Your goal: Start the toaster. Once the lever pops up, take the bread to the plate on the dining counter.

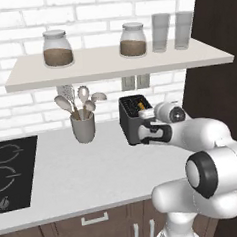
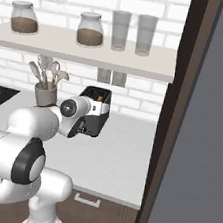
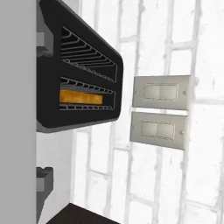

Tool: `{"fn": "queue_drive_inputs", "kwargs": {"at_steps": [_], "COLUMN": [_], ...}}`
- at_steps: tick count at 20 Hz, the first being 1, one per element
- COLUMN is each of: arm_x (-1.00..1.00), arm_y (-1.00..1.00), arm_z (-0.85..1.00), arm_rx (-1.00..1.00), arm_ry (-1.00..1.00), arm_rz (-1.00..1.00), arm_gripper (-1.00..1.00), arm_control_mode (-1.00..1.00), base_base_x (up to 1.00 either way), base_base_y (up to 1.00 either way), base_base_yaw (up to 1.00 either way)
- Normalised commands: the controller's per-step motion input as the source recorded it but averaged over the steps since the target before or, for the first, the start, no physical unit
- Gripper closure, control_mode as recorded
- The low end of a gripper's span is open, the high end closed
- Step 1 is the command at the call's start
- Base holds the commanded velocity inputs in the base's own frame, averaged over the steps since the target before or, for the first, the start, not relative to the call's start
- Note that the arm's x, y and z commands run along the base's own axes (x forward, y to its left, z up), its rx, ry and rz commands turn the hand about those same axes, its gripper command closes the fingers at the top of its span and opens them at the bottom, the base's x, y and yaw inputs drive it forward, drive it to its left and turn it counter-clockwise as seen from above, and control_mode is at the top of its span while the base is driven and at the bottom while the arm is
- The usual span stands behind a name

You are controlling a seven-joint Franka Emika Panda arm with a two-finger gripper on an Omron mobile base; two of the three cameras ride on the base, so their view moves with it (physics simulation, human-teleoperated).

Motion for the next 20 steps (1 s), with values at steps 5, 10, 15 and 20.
{"fn": "queue_drive_inputs", "kwargs": {"at_steps": [5, 10, 15, 20], "arm_x": [0.00, 0.04, 0.01, 0.00], "arm_y": [0.01, 0.01, 0.02, 0.00], "arm_z": [0.01, 0.07, 0.12, 0.04], "arm_rx": [0.00, 0.00, 0.00, 0.00], "arm_ry": [0.00, 0.00, 0.03, 0.09], "arm_rz": [-0.05, -0.01, 0.00, 0.00], "arm_gripper": [-1.00, -1.00, -1.00, -1.00], "arm_control_mode": [-1.00, -1.00, -1.00, -1.00], "base_base_x": [0.00, 0.00, 0.00, 0.00], "base_base_y": [0.00, 0.00, 0.00, 0.00], "base_base_yaw": [0.00, 0.00, 0.00, 0.00]}}
